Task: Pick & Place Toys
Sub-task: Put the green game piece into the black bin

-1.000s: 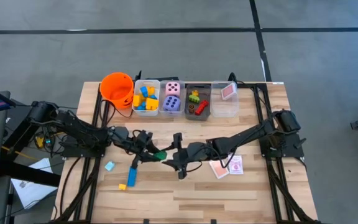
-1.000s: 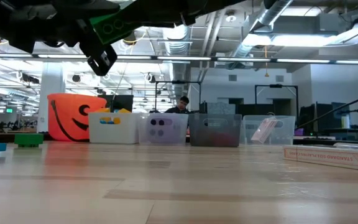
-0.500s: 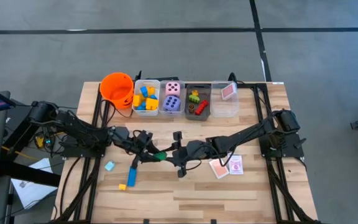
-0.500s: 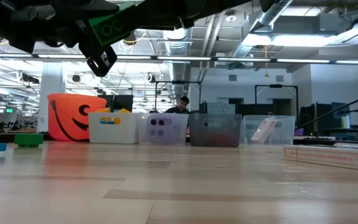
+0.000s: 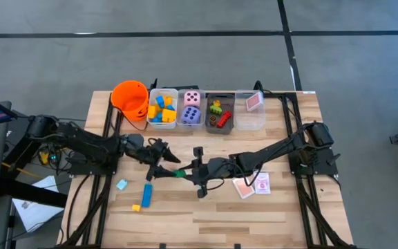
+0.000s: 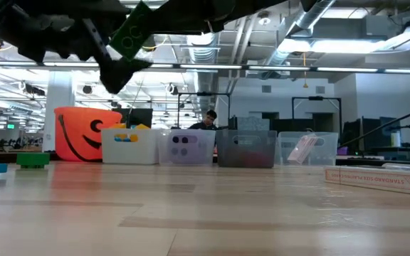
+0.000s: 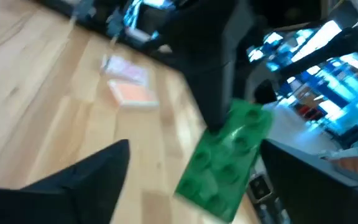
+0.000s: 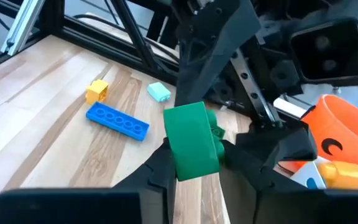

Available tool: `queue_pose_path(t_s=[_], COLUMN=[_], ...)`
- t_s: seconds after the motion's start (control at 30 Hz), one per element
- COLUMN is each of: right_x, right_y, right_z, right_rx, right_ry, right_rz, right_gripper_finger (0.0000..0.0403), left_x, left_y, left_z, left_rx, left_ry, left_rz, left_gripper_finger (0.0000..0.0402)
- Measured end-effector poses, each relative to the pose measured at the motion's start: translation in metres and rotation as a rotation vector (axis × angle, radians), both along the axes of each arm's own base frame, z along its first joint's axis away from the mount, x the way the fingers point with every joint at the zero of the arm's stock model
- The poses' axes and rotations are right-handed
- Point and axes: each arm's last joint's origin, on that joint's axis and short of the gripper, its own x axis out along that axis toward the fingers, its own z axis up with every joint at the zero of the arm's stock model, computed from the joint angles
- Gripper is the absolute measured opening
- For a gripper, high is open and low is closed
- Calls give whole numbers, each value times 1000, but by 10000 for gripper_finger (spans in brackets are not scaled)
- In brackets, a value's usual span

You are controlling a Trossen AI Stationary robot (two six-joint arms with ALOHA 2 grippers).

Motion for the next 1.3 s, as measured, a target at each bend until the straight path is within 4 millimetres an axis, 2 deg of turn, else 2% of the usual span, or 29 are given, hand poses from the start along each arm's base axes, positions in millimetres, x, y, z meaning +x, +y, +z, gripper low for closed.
queue_pose_path(t_s=[0.13, 0.33, 0.57, 0.73, 0.93, 1.1, 1.17, 1.3], right_x=[-1, -3, -9, -16, -45, -56, -55, -50], right_y=[-2, -18, -56, -86, -130, -148, -150, -146], right_z=[-2, -8, -17, -14, -21, -26, -25, -24], right_rx=[6, -6, 21, 67, 96, 112, 124, 132], right_ry=[17, 54, 39, 58, 226, 275, 278, 253], right_rz=[-59, -332, -767, -904, -1141, -1240, -1228, -1194], right_gripper_finger=[87, 87, 87, 87, 87, 89, 111, 202], left_x=[-9, -20, -27, -28, -30, -31, -31, -31], left_y=[15, 38, 56, 63, 63, 63, 63, 63], left_z=[-1, -8, -13, -12, -16, -17, -17, -17], left_rx=[7, 35, 193, 246, 255, 257, 257, 257], left_ry=[90, 226, 287, 297, 341, 351, 351, 348], left_rz=[68, 279, 503, 609, 615, 613, 613, 613], left_gripper_finger=[392, 377, 357, 351, 350, 350, 350, 350])
